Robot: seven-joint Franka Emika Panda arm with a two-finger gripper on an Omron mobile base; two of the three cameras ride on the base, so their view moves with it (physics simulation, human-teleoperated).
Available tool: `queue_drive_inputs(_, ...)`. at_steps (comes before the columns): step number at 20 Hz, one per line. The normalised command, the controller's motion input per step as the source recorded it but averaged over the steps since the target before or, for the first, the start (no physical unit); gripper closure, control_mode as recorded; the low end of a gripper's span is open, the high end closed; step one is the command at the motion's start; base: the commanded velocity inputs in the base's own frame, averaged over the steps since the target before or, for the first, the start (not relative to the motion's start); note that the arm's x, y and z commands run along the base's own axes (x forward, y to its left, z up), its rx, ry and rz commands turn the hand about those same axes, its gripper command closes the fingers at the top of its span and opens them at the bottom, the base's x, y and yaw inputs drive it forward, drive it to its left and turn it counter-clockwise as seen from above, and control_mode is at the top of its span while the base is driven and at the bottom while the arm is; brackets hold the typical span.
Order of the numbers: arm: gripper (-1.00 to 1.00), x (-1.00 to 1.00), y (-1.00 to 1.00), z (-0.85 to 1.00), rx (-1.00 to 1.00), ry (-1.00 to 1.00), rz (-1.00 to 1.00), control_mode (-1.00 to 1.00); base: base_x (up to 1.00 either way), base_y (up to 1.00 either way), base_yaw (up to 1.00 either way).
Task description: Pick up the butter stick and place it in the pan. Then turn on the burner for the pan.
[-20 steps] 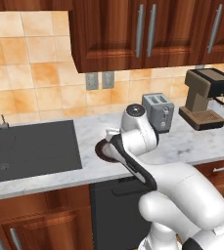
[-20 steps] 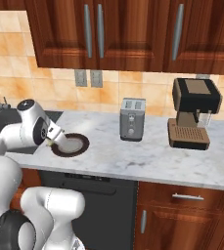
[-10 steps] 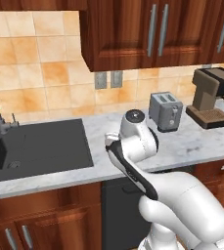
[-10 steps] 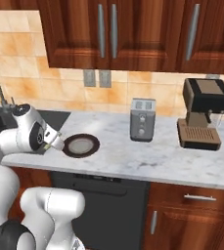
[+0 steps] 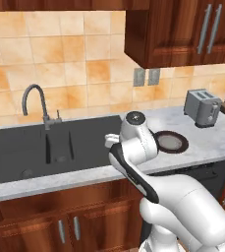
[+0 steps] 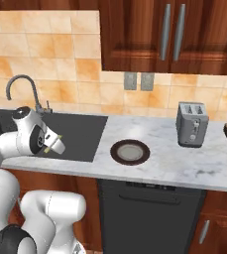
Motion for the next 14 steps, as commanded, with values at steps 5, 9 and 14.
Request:
queue_drive_inputs(5,1.0,0.0,0.0,0.0,0.0,0.0,0.0,1.0,-0.06,0.91,-0.04)
queue_drive_inputs(9,1.0,0.0,0.0,0.0,0.0,0.0,0.0,1.0,-0.14,0.85,-0.01)
queue_drive_inputs(14,1.0,0.0,0.0,0.0,0.0,0.0,0.0,1.0,-0.5,0.69,0.0)
